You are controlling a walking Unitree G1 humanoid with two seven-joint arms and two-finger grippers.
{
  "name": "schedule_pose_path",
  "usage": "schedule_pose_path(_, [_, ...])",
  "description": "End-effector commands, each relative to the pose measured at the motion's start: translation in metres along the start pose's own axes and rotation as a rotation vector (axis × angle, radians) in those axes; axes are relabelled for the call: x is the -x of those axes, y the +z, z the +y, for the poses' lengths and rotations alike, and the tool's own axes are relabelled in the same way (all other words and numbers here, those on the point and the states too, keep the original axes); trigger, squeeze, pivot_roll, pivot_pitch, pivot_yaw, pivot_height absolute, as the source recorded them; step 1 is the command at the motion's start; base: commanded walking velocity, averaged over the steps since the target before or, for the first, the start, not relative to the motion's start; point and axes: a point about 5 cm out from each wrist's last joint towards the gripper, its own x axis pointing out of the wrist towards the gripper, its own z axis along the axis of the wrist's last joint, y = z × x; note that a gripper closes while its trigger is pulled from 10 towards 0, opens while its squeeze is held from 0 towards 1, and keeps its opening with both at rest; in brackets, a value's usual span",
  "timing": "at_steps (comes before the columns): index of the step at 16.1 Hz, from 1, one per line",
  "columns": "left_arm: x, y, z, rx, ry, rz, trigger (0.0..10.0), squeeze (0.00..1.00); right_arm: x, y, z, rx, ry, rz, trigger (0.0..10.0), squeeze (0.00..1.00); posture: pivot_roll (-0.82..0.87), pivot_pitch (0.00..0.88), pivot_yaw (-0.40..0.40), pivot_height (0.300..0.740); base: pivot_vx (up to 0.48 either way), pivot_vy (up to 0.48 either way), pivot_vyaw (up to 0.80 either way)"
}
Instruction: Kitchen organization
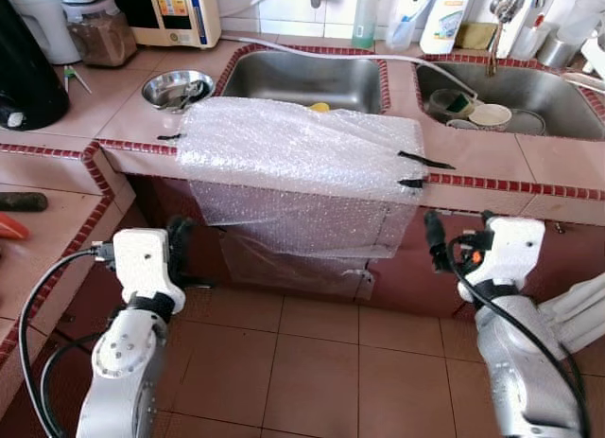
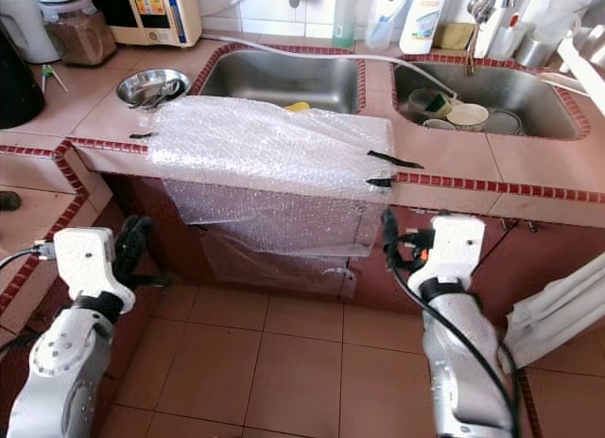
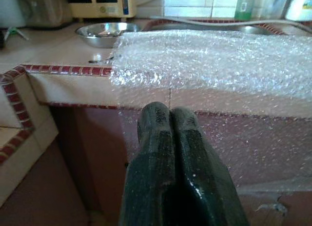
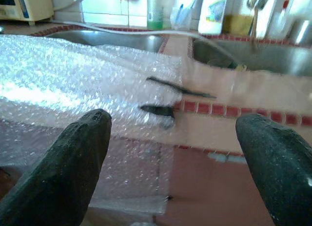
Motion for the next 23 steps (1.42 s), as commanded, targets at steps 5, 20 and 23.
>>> schedule_pose_path(5, [-0.015,0.020,-0.009,0.001,0.019,-0.038,10.0,0.00,-0.010,0.015,-0.006,-0.045,-0.051,-0.045,10.0,0.00,-0.08,0.077,0.024,0.740,0.000,0.000,0.00])
schedule_pose_path(20, [-0.018,0.029,0.006,-0.002,0.170,-0.048,10.0,0.00,-0.014,0.018,0.021,-0.245,0.039,0.055,10.0,0.00,-0.07,0.119,0.019,0.740,0.000,0.000,-0.09])
schedule_pose_path(23, [-0.021,0.038,0.012,-0.003,0.180,-0.063,10.0,0.00,-0.016,0.040,0.048,-0.249,0.187,-0.007,10.0,0.00,-0.07,0.123,0.026,0.740,0.000,0.000,0.00])
